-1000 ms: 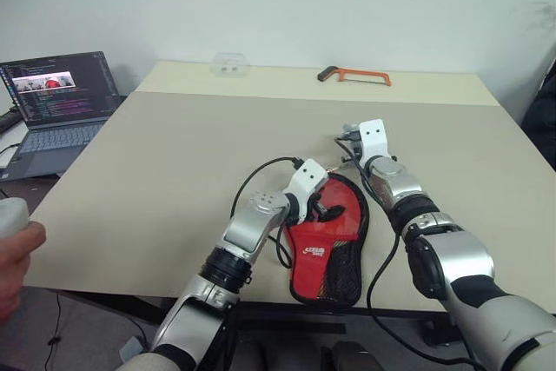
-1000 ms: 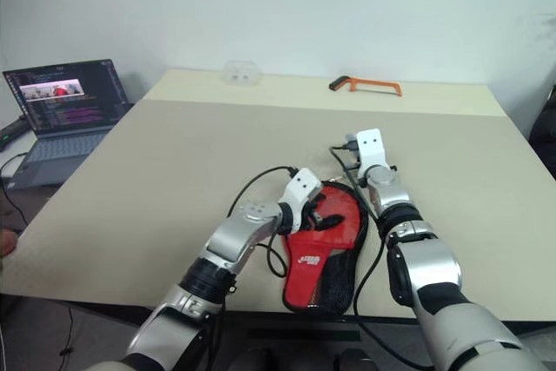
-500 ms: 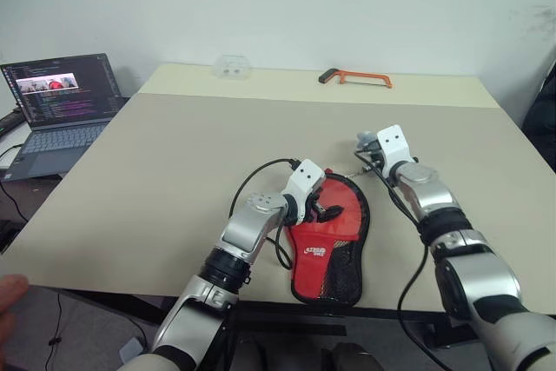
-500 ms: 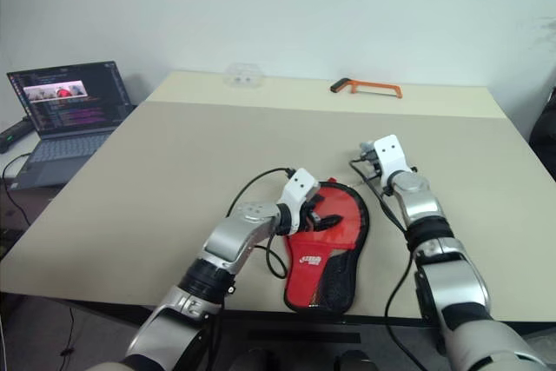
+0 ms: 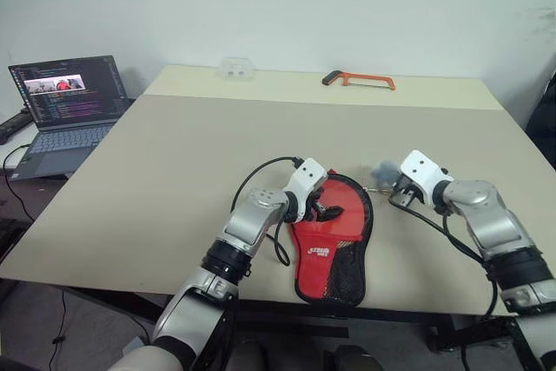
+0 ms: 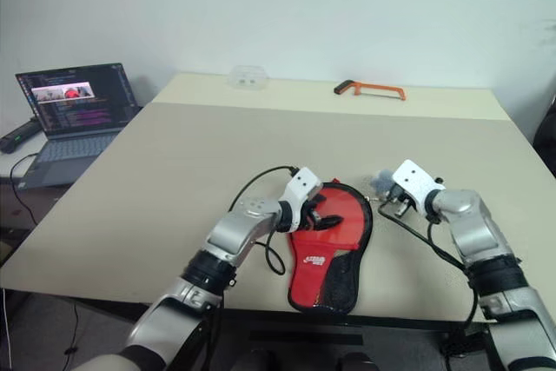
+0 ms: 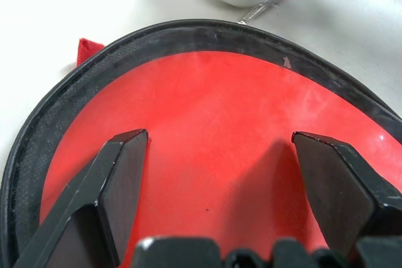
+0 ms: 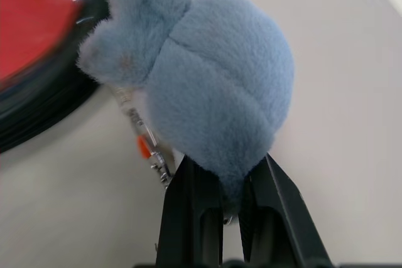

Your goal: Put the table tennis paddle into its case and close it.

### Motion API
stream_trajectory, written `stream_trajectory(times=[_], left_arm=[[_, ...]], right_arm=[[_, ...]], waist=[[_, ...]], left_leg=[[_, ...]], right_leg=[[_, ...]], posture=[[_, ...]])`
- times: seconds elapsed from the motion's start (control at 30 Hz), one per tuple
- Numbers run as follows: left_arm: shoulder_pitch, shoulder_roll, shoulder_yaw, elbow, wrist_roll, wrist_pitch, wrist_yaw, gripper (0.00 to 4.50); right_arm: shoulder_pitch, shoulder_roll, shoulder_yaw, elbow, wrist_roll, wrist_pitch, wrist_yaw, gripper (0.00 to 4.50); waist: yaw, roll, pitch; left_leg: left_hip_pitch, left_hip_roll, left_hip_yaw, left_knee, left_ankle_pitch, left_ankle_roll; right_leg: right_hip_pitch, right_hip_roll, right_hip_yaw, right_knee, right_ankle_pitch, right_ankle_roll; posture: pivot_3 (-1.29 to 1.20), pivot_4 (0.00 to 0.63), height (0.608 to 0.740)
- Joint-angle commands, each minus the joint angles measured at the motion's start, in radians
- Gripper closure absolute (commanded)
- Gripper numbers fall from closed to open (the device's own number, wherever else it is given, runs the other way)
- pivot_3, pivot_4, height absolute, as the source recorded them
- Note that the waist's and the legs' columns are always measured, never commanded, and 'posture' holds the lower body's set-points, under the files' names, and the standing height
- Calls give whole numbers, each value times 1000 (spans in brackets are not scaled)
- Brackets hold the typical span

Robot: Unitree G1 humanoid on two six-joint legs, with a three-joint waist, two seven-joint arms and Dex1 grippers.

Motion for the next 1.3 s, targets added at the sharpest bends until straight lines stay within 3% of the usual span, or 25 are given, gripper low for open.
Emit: stream_trajectory(times=[0.03,0.6,0.9,1.1,1.3], left_arm=[[54,13,-43,135,43,43,-1,481],[-31,-33,-59,295,88,-43,-27,481],[-56,-51,-68,354,110,-77,-41,481],[-47,-54,-74,348,120,-71,-42,481],[-39,-53,-69,343,131,-64,-36,481]], right_arm=[[39,-71,-37,-125,43,49,90,4498],[436,-352,-84,-673,378,44,524,4498],[570,-343,25,-879,469,50,544,4498],[534,-314,111,-878,448,58,521,4498],[500,-321,116,-870,468,67,545,4498]], waist=[[2,0,0],[11,-5,-3],[17,-7,-8],[18,-8,-11],[11,-14,-13]], left_leg=[[0,0,0,0,0,0],[2,-1,0,0,0,0],[0,-13,-4,-8,-2,0],[-1,-15,-7,-11,-5,2],[4,-15,-10,-10,-5,2]], right_leg=[[0,0,0,0,0,0],[-2,-2,0,-5,-4,-6],[-1,-13,-5,-8,-8,4],[9,-16,-8,-17,-9,7],[9,-16,-10,-17,-9,7]], posture=[[0,150,740],[0,150,740],[0,150,740],[0,150,740],[0,150,740]])
